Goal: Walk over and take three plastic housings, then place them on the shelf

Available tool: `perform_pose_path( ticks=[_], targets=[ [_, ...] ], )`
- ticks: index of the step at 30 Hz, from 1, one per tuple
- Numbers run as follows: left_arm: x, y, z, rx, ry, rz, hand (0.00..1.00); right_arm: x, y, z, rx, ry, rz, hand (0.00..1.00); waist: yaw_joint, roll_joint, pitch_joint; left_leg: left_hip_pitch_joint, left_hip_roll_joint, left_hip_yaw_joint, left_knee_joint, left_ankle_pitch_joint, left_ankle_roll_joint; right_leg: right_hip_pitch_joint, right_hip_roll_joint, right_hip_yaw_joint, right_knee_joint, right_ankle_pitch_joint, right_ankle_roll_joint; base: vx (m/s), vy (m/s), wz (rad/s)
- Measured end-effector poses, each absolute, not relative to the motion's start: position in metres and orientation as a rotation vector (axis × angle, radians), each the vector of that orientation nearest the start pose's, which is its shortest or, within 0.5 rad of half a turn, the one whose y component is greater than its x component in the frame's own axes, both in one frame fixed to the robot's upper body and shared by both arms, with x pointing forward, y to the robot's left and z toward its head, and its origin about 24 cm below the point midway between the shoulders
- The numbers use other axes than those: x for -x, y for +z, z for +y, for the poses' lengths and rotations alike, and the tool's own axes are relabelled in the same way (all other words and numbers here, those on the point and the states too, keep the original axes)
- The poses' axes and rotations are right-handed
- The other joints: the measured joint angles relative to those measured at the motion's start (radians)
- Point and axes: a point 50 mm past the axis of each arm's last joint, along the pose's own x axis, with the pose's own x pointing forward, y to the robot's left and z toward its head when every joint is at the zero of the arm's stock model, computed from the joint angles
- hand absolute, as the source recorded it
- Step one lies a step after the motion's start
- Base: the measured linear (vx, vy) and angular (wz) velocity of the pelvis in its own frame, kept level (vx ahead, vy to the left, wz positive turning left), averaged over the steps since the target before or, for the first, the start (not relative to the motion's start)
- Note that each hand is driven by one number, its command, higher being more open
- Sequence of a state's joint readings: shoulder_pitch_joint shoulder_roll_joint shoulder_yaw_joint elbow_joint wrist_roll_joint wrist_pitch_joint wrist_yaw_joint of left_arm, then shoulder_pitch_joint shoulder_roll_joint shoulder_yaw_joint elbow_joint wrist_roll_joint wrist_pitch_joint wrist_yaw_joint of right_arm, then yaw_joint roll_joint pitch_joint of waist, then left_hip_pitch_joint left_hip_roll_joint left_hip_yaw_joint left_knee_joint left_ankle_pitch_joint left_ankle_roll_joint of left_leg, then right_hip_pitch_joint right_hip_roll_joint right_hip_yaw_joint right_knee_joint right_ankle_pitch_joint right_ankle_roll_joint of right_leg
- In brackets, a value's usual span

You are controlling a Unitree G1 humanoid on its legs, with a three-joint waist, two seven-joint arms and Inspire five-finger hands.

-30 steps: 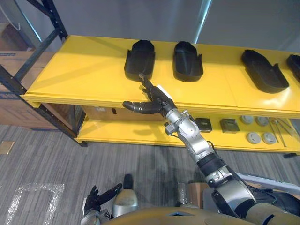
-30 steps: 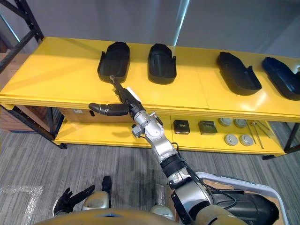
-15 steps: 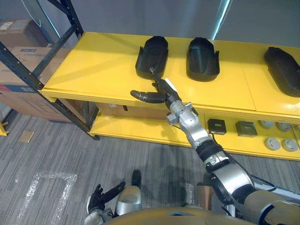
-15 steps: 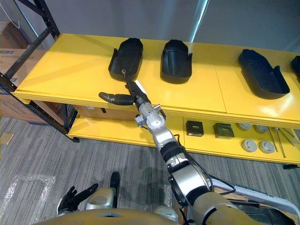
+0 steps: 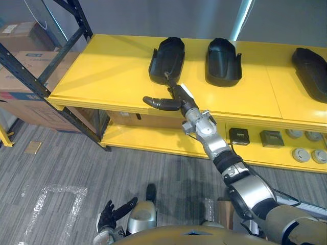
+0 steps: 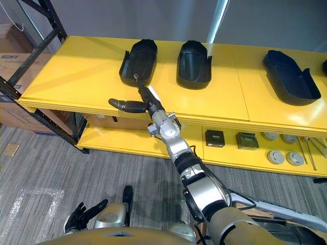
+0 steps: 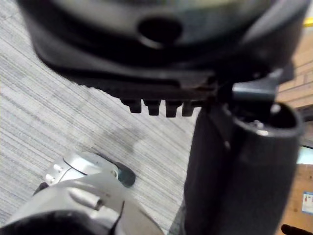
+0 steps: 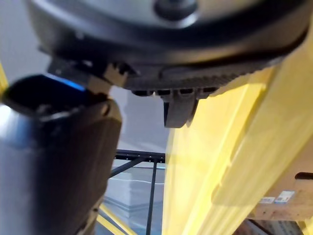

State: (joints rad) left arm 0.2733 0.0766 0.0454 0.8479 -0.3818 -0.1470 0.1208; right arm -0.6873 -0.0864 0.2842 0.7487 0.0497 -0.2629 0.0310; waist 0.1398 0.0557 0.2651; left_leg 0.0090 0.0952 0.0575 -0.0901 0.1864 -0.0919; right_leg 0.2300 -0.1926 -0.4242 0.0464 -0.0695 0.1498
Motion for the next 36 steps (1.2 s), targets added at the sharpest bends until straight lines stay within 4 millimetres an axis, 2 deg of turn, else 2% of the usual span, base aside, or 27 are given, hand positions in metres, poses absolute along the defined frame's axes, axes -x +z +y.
perform_pose_path(
  ticks=[14,23,31,36],
  targets=[
    [-0.0680,-0.1505,0.2015,0.229,0.475,0.943,1.00,-0.3615,0.0906,-0.0695,0.267,0.360,-0.174,1.00,0.004,0.011,0.009,0.001,0.000,0.000,0.000,-0.003,0.000,0.002,-0.003,-0.003,0.000,0.000,0.001,0.00,0.000,0.00],
    [-0.0687,-0.1504,0.2014,0.232,0.469,0.940,1.00,-0.3612,0.0911,-0.0690,0.309,0.350,-0.190,1.00,0.006,0.011,0.009,0.001,0.001,0.001,0.000,-0.003,-0.001,0.002,-0.007,-0.002,-0.001,0.001,0.002,0.00,0.000,0.00],
    [-0.0702,-0.1501,0.2014,0.232,0.468,0.936,1.00,-0.3624,0.0917,-0.0736,0.321,0.343,-0.190,1.00,0.020,0.009,0.010,0.000,-0.002,0.003,0.000,-0.003,0.000,0.002,-0.009,-0.002,-0.006,0.004,0.006,0.00,0.000,0.00],
    [-0.0706,-0.1499,0.2020,0.238,0.463,0.932,1.00,-0.3617,0.0946,-0.0726,0.314,0.391,-0.211,1.00,0.019,0.005,0.012,0.000,-0.008,0.006,0.000,-0.007,0.001,0.004,-0.014,0.002,-0.013,0.006,0.009,0.00,0.000,-0.01]
  ],
)
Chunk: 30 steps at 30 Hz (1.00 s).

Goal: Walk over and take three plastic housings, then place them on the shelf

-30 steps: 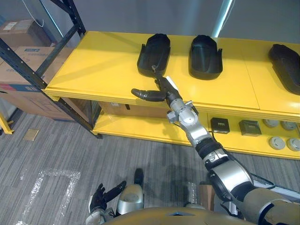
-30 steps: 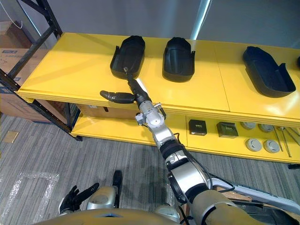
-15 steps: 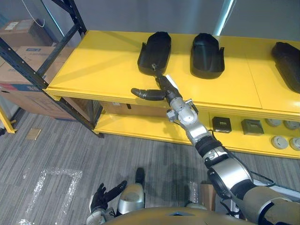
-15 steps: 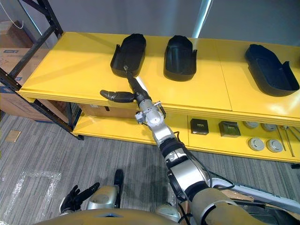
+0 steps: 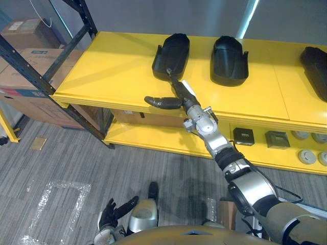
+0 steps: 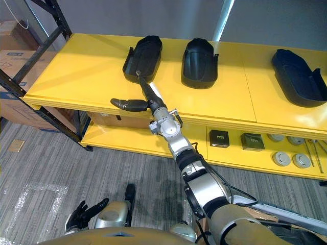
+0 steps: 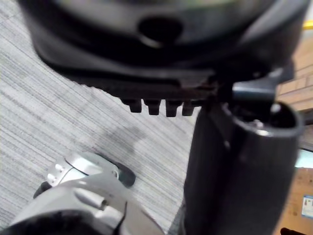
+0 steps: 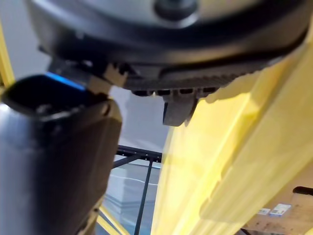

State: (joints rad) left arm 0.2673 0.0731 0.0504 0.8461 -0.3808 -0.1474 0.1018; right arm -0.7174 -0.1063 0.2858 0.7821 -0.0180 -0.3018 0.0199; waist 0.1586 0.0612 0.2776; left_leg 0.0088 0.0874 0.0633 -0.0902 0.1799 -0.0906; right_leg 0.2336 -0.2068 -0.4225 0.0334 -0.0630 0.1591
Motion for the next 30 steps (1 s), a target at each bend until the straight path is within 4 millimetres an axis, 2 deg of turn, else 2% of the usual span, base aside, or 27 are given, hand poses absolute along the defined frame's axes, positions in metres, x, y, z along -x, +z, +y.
perform_pose_path(
  ticks=[2,3,6,7,8,12,13,15,16,17,19,21,22,23,25,26,27,29,30],
  targets=[
    [-0.072,-0.150,0.202,0.235,0.461,0.929,1.00,-0.358,0.100,-0.069,0.282,0.423,-0.241,1.00,0.001,-0.005,0.002,-0.001,0.004,0.014,0.000,-0.003,0.000,-0.008,0.004,0.016,0.000,0.001,0.000,0.00,-0.004,-0.16],
    [-0.072,-0.149,0.203,0.233,0.463,0.925,1.00,-0.351,0.111,-0.066,0.260,0.467,-0.299,1.00,0.001,-0.012,0.004,-0.004,0.010,0.026,0.000,-0.007,-0.002,-0.020,0.008,0.030,-0.001,0.004,-0.003,0.01,-0.016,-0.29],
    [-0.070,-0.149,0.208,0.227,0.485,0.923,1.00,-0.319,0.137,-0.054,0.197,0.589,-0.477,1.00,-0.008,-0.035,0.001,-0.003,0.027,0.066,0.000,-0.016,-0.007,-0.044,0.017,0.073,-0.001,0.008,-0.008,0.03,-0.033,-0.41],
    [-0.070,-0.148,0.212,0.210,0.488,0.922,1.00,-0.297,0.151,-0.052,0.128,0.653,-0.569,1.00,-0.033,-0.054,-0.008,0.001,0.037,0.085,0.000,-0.023,-0.013,-0.054,0.021,0.097,-0.001,0.008,-0.010,0.02,-0.111,-1.32],
    [-0.066,-0.148,0.223,0.135,0.467,0.943,1.00,-0.264,0.134,-0.092,-0.015,0.618,-0.510,1.00,-0.113,-0.109,-0.047,0.029,0.072,0.172,0.000,-0.044,-0.023,-0.086,0.043,0.193,0.000,0.017,-0.024,0.00,-0.118,-1.32],
    [-0.068,-0.149,0.222,0.136,0.466,0.943,1.00,-0.260,0.109,-0.118,0.011,0.528,-0.371,1.00,-0.146,-0.104,-0.056,0.038,0.099,0.201,0.002,-0.040,-0.031,-0.111,0.071,0.225,0.000,0.022,-0.037,-0.05,-0.059,-0.41],
    [-0.067,-0.151,0.222,0.139,0.475,0.954,1.00,-0.256,0.105,-0.119,-0.003,0.520,-0.358,1.00,-0.147,-0.105,-0.058,0.041,0.099,0.216,0.005,-0.036,-0.042,-0.124,0.079,0.240,0.001,0.023,-0.038,-0.03,-0.024,-0.56],
    [-0.065,-0.153,0.223,0.124,0.462,0.992,1.00,-0.231,0.085,-0.135,-0.072,0.397,-0.299,1.00,-0.162,-0.106,-0.060,0.056,0.114,0.303,0.001,-0.042,-0.049,-0.171,0.092,0.325,0.013,0.028,-0.043,0.00,0.004,-1.20],
    [-0.063,-0.153,0.223,0.085,0.430,1.003,1.00,-0.220,0.072,-0.157,-0.095,0.214,-0.253,1.00,-0.175,-0.107,-0.063,0.078,0.116,0.380,0.000,-0.045,-0.047,-0.193,0.094,0.400,0.021,0.039,-0.041,0.04,0.032,-1.45],
    [-0.062,-0.154,0.224,0.049,0.398,1.014,1.00,-0.215,0.064,-0.172,-0.099,0.098,-0.222,1.00,-0.194,-0.107,-0.068,0.087,0.115,0.411,0.000,-0.050,-0.047,-0.202,0.095,0.426,0.017,0.049,-0.039,0.05,0.053,-1.63],
    [-0.063,-0.153,0.226,-0.036,0.313,1.029,1.00,-0.192,0.041,-0.234,-0.104,-0.377,-0.132,1.00,-0.269,-0.107,-0.091,0.119,0.106,0.523,0.000,-0.073,-0.050,-0.245,0.099,0.534,0.001,0.080,-0.032,0.04,0.055,-1.48],
    [-0.063,-0.153,0.227,-0.043,0.309,1.030,1.00,-0.171,0.031,-0.266,-0.073,-0.599,-0.084,1.00,-0.305,-0.107,-0.110,0.135,0.105,0.589,0.001,-0.083,-0.059,-0.262,0.107,0.598,-0.026,0.108,-0.030,0.04,0.027,-1.19],
    [-0.068,-0.152,0.226,-0.042,0.305,1.021,1.00,-0.153,0.024,-0.281,-0.044,-0.717,-0.053,1.00,-0.334,-0.106,-0.121,0.150,0.109,0.638,0.001,-0.090,-0.066,-0.269,0.117,0.642,-0.046,0.126,-0.029,0.04,0.003,-1.18],
    [-0.077,-0.152,0.222,-0.042,0.289,1.003,1.00,-0.132,0.016,-0.290,-0.013,-0.800,-0.015,1.00,-0.359,-0.106,-0.122,0.171,0.117,0.679,0.001,-0.095,-0.073,-0.269,0.132,0.678,-0.058,0.140,-0.031,0.01,-0.025,-1.11],
    [-0.087,-0.150,0.216,-0.038,0.266,0.976,1.00,-0.111,0.003,-0.293,0.000,-0.864,0.046,1.00,-0.384,-0.109,-0.125,0.197,0.135,0.727,0.001,-0.102,-0.084,-0.273,0.149,0.716,-0.058,0.144,-0.033,-0.05,-0.046,-0.86],
    [-0.093,-0.149,0.208,-0.019,0.254,0.956,1.00,-0.097,-0.007,-0.293,0.004,-0.896,0.093,1.00,-0.393,-0.109,-0.127,0.218,0.141,0.760,0.000,-0.104,-0.094,-0.278,0.159,0.718,-0.055,0.142,-0.031,-0.11,-0.061,-1.00],
    [-0.101,-0.148,0.196,0.010,0.236,0.925,1.00,-0.086,-0.015,-0.289,-0.008,-0.918,0.129,1.00,-0.394,-0.108,-0.128,0.239,0.151,0.797,0.000,-0.112,-0.106,-0.290,0.155,0.667,-0.047,0.148,-0.035,-0.12,-0.062,-0.83],
    [-0.103,-0.149,0.180,0.031,0.198,0.926,1.00,-0.080,-0.019,-0.284,-0.050,-0.933,0.131,1.00,-0.397,-0.102,-0.134,0.247,0.160,0.807,0.000,-0.111,-0.110,-0.298,0.156,0.630,-0.034,0.151,-0.035,-0.09,-0.053,-0.29],
    [-0.104,-0.150,0.165,0.047,0.160,0.926,1.00,-0.080,-0.021,-0.279,-0.081,-0.928,0.124,1.00,-0.397,-0.097,-0.138,0.244,0.167,0.801,0.000,-0.109,-0.114,-0.298,0.157,0.604,-0.031,0.150,-0.036,-0.07,-0.050,0.11]
  ],
)
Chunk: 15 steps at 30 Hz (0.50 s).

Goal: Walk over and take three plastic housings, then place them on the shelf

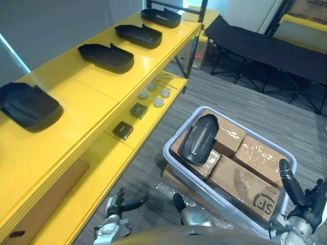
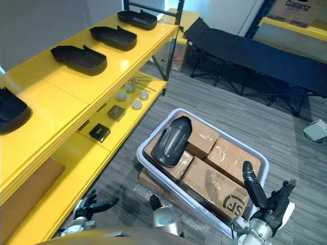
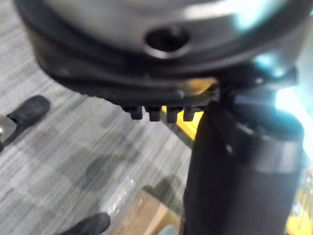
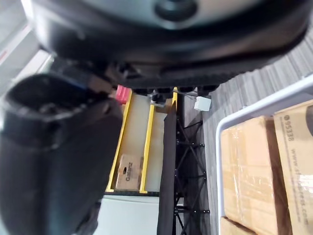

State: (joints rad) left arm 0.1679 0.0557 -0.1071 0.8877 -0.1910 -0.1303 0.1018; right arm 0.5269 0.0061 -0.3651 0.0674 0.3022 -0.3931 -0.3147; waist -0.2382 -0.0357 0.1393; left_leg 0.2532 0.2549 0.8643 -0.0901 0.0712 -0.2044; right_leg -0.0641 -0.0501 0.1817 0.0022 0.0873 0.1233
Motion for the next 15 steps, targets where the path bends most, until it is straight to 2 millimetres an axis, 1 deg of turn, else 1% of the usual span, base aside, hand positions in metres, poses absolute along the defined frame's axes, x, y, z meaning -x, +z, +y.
perform_pose_path(
  ticks=[1,2,3,5,6,7,8,9,10,12,15],
  targets=[
    [-0.104,-0.150,0.158,0.056,0.143,0.929,1.00,-0.082,-0.021,-0.276,-0.091,-0.919,0.119,1.00,0.001,0.002,-0.003,-0.003,0.003,-0.003,0.000,0.002,-0.001,0.000,0.000,-0.012,0.000,0.000,0.000,-0.04,-0.027,0.22],
    [-0.106,-0.149,0.147,0.072,0.117,0.927,1.00,-0.090,-0.020,-0.269,-0.114,-0.883,0.100,1.00,0.011,0.008,-0.007,-0.006,0.005,-0.011,0.000,0.003,-0.001,0.001,0.001,-0.025,0.000,-0.001,-0.002,-0.04,-0.008,0.24],
    [-0.107,-0.148,0.139,0.085,0.099,0.924,1.00,-0.101,-0.019,-0.261,-0.136,-0.840,0.082,1.00,0.019,0.013,-0.024,-0.021,0.010,-0.022,0.000,0.006,-0.001,-0.007,-0.001,-0.043,-0.002,-0.001,-0.003,-0.04,-0.002,0.26],
    [-0.103,-0.149,0.134,0.099,0.098,0.935,1.00,-0.116,-0.018,-0.249,-0.159,-0.779,0.061,1.00,0.032,0.021,-0.053,-0.041,0.007,-0.046,0.001,0.010,0.000,-0.022,0.000,-0.053,-0.004,0.000,-0.007,-0.01,0.001,0.21],
    [-0.104,-0.149,0.133,0.098,0.098,0.935,1.00,-0.130,-0.016,-0.239,-0.181,-0.725,0.042,1.00,0.051,0.024,-0.065,-0.052,0.003,-0.078,0.004,0.007,0.000,-0.022,0.002,-0.058,-0.006,0.004,-0.013,0.01,-0.002,0.19],
    [-0.105,-0.148,0.133,0.091,0.101,0.930,1.00,-0.145,-0.013,-0.230,-0.207,-0.676,0.014,1.00,0.070,0.027,-0.067,-0.060,-0.008,-0.133,0.005,-0.007,0.002,-0.019,0.001,-0.062,-0.013,0.003,-0.014,0.00,0.003,0.15],
    [-0.106,-0.147,0.134,0.084,0.105,0.926,1.00,-0.152,-0.011,-0.226,-0.217,-0.652,0.001,1.00,0.079,0.028,-0.068,-0.065,-0.014,-0.161,0.005,-0.015,0.004,-0.019,-0.001,-0.061,-0.016,0.003,-0.014,-0.01,0.018,0.11],
    [-0.108,-0.146,0.138,0.059,0.107,0.913,1.00,-0.163,-0.009,-0.220,-0.225,-0.613,-0.013,1.00,0.096,0.030,-0.069,-0.072,-0.023,-0.190,0.005,-0.023,0.008,-0.019,-0.004,-0.061,-0.020,0.005,-0.012,0.01,0.038,0.05],
    [-0.110,-0.144,0.141,0.021,0.097,0.901,1.00,-0.172,-0.008,-0.215,-0.226,-0.583,-0.024,1.00,0.110,0.031,-0.069,-0.075,-0.026,-0.198,0.005,-0.028,0.007,-0.018,-0.006,-0.062,-0.020,0.008,-0.010,0.03,0.039,0.06],
    [-0.110,-0.144,0.147,-0.001,0.098,0.900,1.00,-0.178,-0.006,-0.212,-0.234,-0.570,-0.034,1.00,0.127,0.033,-0.069,-0.077,-0.031,-0.211,0.006,-0.039,0.006,-0.020,-0.007,-0.060,-0.022,0.010,-0.015,0.06,0.036,-0.05],
    [-0.109,-0.144,0.157,-0.056,0.070,0.898,1.00,-0.184,-0.004,-0.211,-0.242,-0.582,-0.046,1.00,0.133,0.033,-0.066,-0.116,-0.034,-0.315,0.124,-0.151,0.017,-0.024,-0.005,-0.026,-0.019,0.009,-0.017,0.11,0.052,-0.39]
  ],
)
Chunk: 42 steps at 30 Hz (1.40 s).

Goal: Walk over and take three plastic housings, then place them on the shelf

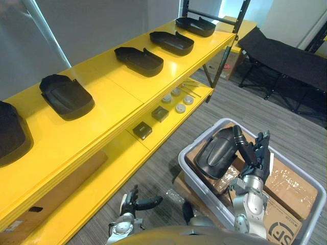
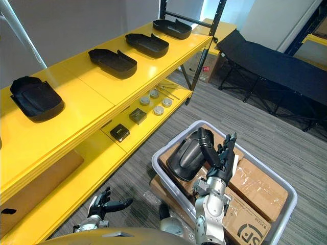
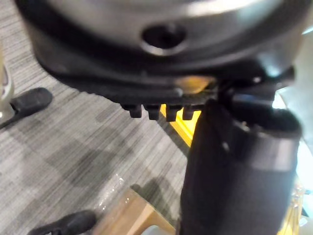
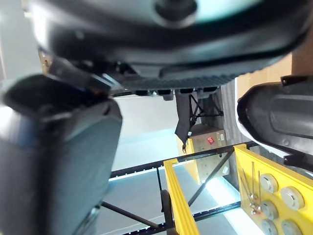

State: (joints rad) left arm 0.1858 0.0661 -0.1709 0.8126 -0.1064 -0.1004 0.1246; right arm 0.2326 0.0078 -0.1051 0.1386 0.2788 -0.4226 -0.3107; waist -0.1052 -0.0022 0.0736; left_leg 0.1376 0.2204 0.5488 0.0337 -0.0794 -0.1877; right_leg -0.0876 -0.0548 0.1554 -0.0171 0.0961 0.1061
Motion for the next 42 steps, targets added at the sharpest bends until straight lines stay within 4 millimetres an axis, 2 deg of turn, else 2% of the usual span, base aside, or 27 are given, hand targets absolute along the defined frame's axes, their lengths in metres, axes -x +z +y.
perform_pose_path(
  ticks=[2,3,5,6,7,8,9,11,12,13,18,20,21,22,23,24,27,29,30,31,32,33,35,37,38,40,42],
  targets=[
    [-0.110,-0.143,0.159,-0.050,0.061,0.893,1.00,-0.182,-0.006,-0.211,-0.241,-0.588,-0.043,1.00,0.017,0.024,0.023,-0.034,0.028,-0.126,0.220,-0.080,0.069,0.012,0.022,0.047,0.031,-0.016,-0.017,0.11,0.036,-1.00],
    [-0.111,-0.142,0.159,-0.044,0.062,0.885,1.00,-0.181,-0.006,-0.210,-0.237,-0.585,-0.038,1.00,0.018,0.028,0.031,-0.059,0.033,-0.180,0.302,-0.086,0.080,0.011,0.025,0.042,0.049,-0.021,-0.024,0.12,-0.061,-1.03],
    [-0.114,-0.136,0.153,0.001,0.079,0.833,1.00,-0.176,-0.005,-0.206,-0.197,-0.533,-0.035,1.00,0.035,0.051,0.067,-0.137,0.029,-0.397,0.604,-0.069,0.112,0.030,0.046,0.062,0.097,-0.045,-0.054,0.11,-0.058,-1.32],
    [-0.113,-0.135,0.153,0.006,0.082,0.825,1.00,-0.176,-0.004,-0.205,-0.196,-0.521,-0.039,1.00,0.040,0.066,0.070,-0.145,0.022,-0.439,0.649,-0.089,0.112,0.033,0.054,0.090,0.101,-0.047,-0.053,0.08,0.136,-1.61],
    [-0.113,-0.133,0.148,0.027,0.081,0.806,1.00,-0.177,-0.003,-0.204,-0.192,-0.501,-0.046,1.00,0.055,0.086,0.072,-0.150,-0.012,-0.509,0.673,-0.152,0.121,0.031,0.078,0.148,0.104,-0.046,-0.050,0.02,0.291,-1.41],
    [-0.115,-0.131,0.145,0.032,0.077,0.785,1.00,-0.178,-0.002,-0.201,-0.189,-0.477,-0.050,1.00,0.064,0.087,0.073,-0.161,-0.045,-0.546,0.655,-0.156,0.144,0.013,0.099,0.182,0.119,-0.046,-0.048,0.00,0.264,-1.31],
    [-0.117,-0.130,0.145,0.033,0.075,0.773,1.00,-0.179,-0.001,-0.198,-0.194,-0.465,-0.052,1.00,0.069,0.079,0.071,-0.159,-0.047,-0.553,0.648,-0.154,0.142,-0.003,0.105,0.188,0.132,-0.050,-0.050,-0.04,0.231,-0.86],
    [-0.130,-0.124,0.142,0.041,0.066,0.729,1.00,-0.180,0.010,-0.192,-0.205,-0.432,-0.098,1.00,0.064,0.034,0.075,-0.164,-0.078,-0.552,0.596,-0.158,0.134,-0.075,0.081,0.164,0.187,-0.070,-0.057,-0.05,0.113,-0.22],
    [-0.139,-0.120,0.140,0.044,0.057,0.700,1.00,-0.182,0.021,-0.189,-0.207,-0.418,-0.144,1.00,0.052,0.014,0.086,-0.165,-0.088,-0.552,0.549,-0.174,0.110,-0.115,0.070,0.149,0.217,-0.074,-0.050,-0.11,0.088,0.27],
    [-0.147,-0.117,0.133,0.070,0.038,0.683,1.00,-0.182,0.027,-0.192,-0.209,-0.431,-0.178,1.00,0.046,0.008,0.090,-0.165,-0.088,-0.550,0.508,-0.196,0.089,-0.147,0.071,0.124,0.244,-0.070,-0.039,-0.13,0.088,0.32],
    [-0.158,-0.108,0.114,0.082,-0.047,0.632,1.00,-0.173,0.019,-0.188,-0.263,-0.484,-0.138,1.00,0.045,0.021,0.120,-0.128,-0.087,-0.547,0.478,-0.271,0.100,-0.152,0.064,0.094,0.288,-0.059,-0.022,-0.11,0.070,0.04],
    [-0.162,-0.102,0.114,0.087,-0.039,0.599,1.00,-0.154,0.005,-0.185,-0.280,-0.492,-0.063,1.00,0.046,0.001,0.143,-0.096,-0.084,-0.463,0.462,-0.339,0.102,-0.153,0.065,0.095,0.263,-0.031,0.008,-0.37,0.095,-0.64],
    [-0.165,-0.098,0.115,0.096,-0.011,0.591,1.00,-0.148,-0.001,-0.184,-0.292,-0.477,-0.031,1.00,0.060,0.000,0.161,-0.069,-0.075,-0.401,0.428,-0.333,0.121,-0.143,0.019,0.002,0.221,-0.057,-0.071,-0.46,0.098,-0.96],
    [-0.165,-0.097,0.117,0.097,0.003,0.592,1.00,-0.146,-0.002,-0.183,-0.295,-0.465,-0.024,1.00,0.068,0.005,0.170,-0.062,-0.063,-0.376,0.419,-0.326,0.130,-0.142,0.007,-0.033,0.221,-0.078,-0.103,-0.41,0.066,-1.20],
    [-0.164,-0.096,0.124,0.097,0.037,0.601,1.00,-0.146,-0.002,-0.180,-0.299,-0.434,-0.022,1.00,0.080,0.003,0.173,-0.059,-0.051,-0.321,0.413,-0.309,0.132,-0.180,-0.033,-0.137,0.301,-0.065,-0.084,-0.27,-0.020,-1.21],
    [-0.163,-0.098,0.130,0.115,0.075,0.624,1.00,-0.148,-0.001,-0.176,-0.295,-0.404,-0.028,1.00,0.092,-0.003,0.173,-0.047,-0.042,-0.270,0.398,-0.286,0.122,-0.199,-0.079,-0.230,0.418,-0.070,-0.093,-0.24,-0.046,-1.16],
    [-0.156,-0.102,0.139,0.155,0.133,0.671,1.00,-0.159,0.001,-0.162,-0.297,-0.327,-0.038,1.00,0.128,0.020,0.167,-0.025,0.032,-0.193,0.384,-0.258,0.092,-0.166,-0.177,-0.333,0.636,-0.120,-0.150,-0.11,-0.120,-0.92],
    [-0.147,-0.106,0.153,0.132,0.164,0.695,1.00,-0.170,-0.002,-0.146,-0.312,-0.264,-0.024,1.00,0.133,0.009,0.143,-0.058,0.090,-0.183,0.384,-0.233,0.056,-0.135,-0.252,-0.351,0.722,-0.131,-0.148,-0.02,-0.262,-0.56],
    [-0.143,-0.108,0.164,0.110,0.184,0.706,1.00,-0.179,-0.005,-0.136,-0.315,-0.222,-0.010,1.00,0.138,-0.016,0.128,-0.080,0.119,-0.181,0.387,-0.213,0.027,-0.103,-0.294,-0.370,0.719,-0.117,-0.141,0.03,-0.398,-0.58],
    [-0.139,-0.111,0.172,0.118,0.213,0.722,1.00,-0.186,-0.008,-0.129,-0.305,-0.193,0.003,1.00,0.152,-0.028,0.119,-0.109,0.149,-0.182,0.403,-0.199,0.023,-0.063,-0.277,-0.389,0.599,-0.137,-0.039,0.02,-0.491,-0.77],
    [-0.137,-0.114,0.173,0.133,0.227,0.740,1.00,-0.191,-0.008,-0.128,-0.282,-0.181,0.006,1.00,0.163,-0.032,0.115,-0.120,0.163,-0.187,0.397,-0.177,0.034,-0.048,-0.252,-0.422,0.543,-0.161,-0.019,0.00,-0.431,-1.00],
    [-0.134,-0.118,0.173,0.165,0.247,0.763,1.00,-0.198,-0.008,-0.131,-0.237,-0.170,0.008,1.00,0.170,-0.011,0.111,-0.138,0.189,-0.179,0.374,-0.119,0.046,-0.023,-0.202,-0.471,0.410,-0.167,-0.002,0.01,-0.365,-0.94],
    [-0.133,-0.122,0.168,0.189,0.260,0.780,1.00,-0.203,-0.009,-0.143,-0.157,-0.152,0.018,1.00,0.159,0.015,0.114,-0.145,0.213,-0.138,0.367,-0.031,0.030,0.038,-0.141,-0.488,0.189,-0.146,0.031,0.03,-0.425,-0.85],
    [-0.131,-0.123,0.168,0.197,0.277,0.773,1.00,-0.199,-0.015,-0.157,-0.108,-0.153,0.055,1.00,0.146,0.020,0.121,-0.161,0.233,-0.151,0.422,-0.015,0.030,0.071,-0.118,-0.459,0.132,-0.114,0.006,0.02,-0.289,-0.53],
    [-0.132,-0.122,0.166,0.206,0.278,0.755,1.00,-0.195,-0.018,-0.168,-0.091,-0.174,0.071,1.00,0.143,0.020,0.121,-0.164,0.205,-0.169,0.408,-0.074,0.021,0.075,-0.123,-0.449,0.132,-0.114,0.006,0.02,-0.079,-0.52],
    [-0.132,-0.121,0.158,0.228,0.252,0.729,1.00,-0.193,-0.019,-0.188,-0.049,-0.203,0.089,1.00,0.130,0.041,0.127,-0.171,0.147,-0.183,0.355,-0.068,0.077,0.074,-0.107,-0.430,0.142,-0.118,0.002,0.03,-0.019,-0.42],
    [-0.134,-0.118,0.158,0.226,0.239,0.706,1.00,-0.192,-0.020,-0.198,-0.002,-0.188,0.113,1.00,0.114,0.031,0.139,-0.179,0.140,-0.203,0.398,-0.051,0.071,0.075,-0.110,-0.424,0.123,-0.120,0.006,-0.01,-0.053,-0.32]
  ],
)
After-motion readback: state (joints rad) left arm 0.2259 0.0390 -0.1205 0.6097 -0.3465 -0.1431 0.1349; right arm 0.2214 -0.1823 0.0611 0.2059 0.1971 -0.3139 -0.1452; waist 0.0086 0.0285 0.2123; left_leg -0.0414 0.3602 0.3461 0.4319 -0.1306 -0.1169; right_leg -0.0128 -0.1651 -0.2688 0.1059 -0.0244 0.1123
